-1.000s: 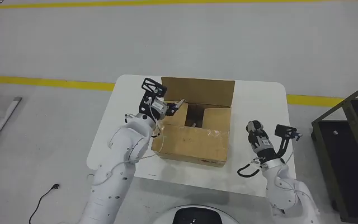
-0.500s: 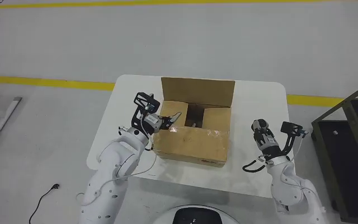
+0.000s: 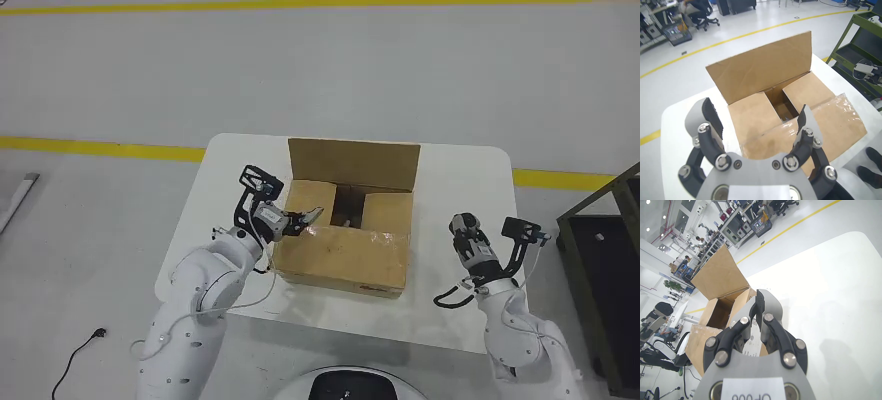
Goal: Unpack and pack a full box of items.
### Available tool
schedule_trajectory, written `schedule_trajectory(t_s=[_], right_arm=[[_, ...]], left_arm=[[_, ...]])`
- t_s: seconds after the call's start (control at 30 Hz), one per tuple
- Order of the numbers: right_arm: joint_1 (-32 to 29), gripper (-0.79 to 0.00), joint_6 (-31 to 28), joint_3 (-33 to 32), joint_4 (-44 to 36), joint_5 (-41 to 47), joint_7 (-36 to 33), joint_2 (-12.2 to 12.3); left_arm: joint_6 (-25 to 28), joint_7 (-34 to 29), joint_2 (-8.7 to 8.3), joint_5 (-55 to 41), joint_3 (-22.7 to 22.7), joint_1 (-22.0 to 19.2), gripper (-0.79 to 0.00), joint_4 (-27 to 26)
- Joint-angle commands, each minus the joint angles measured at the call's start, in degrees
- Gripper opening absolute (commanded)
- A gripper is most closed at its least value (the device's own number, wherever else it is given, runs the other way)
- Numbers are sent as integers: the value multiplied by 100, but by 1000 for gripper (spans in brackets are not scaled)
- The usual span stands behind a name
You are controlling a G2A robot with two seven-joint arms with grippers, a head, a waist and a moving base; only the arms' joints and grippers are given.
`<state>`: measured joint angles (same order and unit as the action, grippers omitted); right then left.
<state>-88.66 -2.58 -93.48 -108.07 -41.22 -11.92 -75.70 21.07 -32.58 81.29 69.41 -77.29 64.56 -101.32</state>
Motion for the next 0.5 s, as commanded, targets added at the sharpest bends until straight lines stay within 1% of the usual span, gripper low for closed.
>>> schedule_trajectory(t_s=[0.0,0.07,0.1,0.17,0.2,0.27,0.3,0.33,0.47], right_arm=[[0,-785,0,0,0,0,0,0],[0,-785,0,0,0,0,0,0],[0,-785,0,0,0,0,0,0],[-15,-785,-5,10,-2,4,27,0],[-28,-785,-15,20,-9,2,34,1],[-53,-785,-27,32,-29,13,42,3],[-67,-785,-54,40,-46,16,33,5],[-82,-785,-74,38,-56,8,33,8],[-150,-785,-138,14,-107,-19,65,19]], left_arm=[[194,-488,-20,-399,-25,-93,0,31],[510,-1057,-54,-620,-28,-260,0,118],[599,-1275,-69,-742,-51,-349,0,185],[658,-1770,-82,-1289,-66,-522,0,364],[780,-1986,-97,-1496,-75,-626,0,412],[846,-2233,-124,-1841,-141,-759,0,527],[1062,-2350,-156,-1629,-149,-876,0,431],[1152,-2352,-169,-1488,-151,-896,0,407],[1152,-2352,-169,-1488,-151,-896,0,407]])
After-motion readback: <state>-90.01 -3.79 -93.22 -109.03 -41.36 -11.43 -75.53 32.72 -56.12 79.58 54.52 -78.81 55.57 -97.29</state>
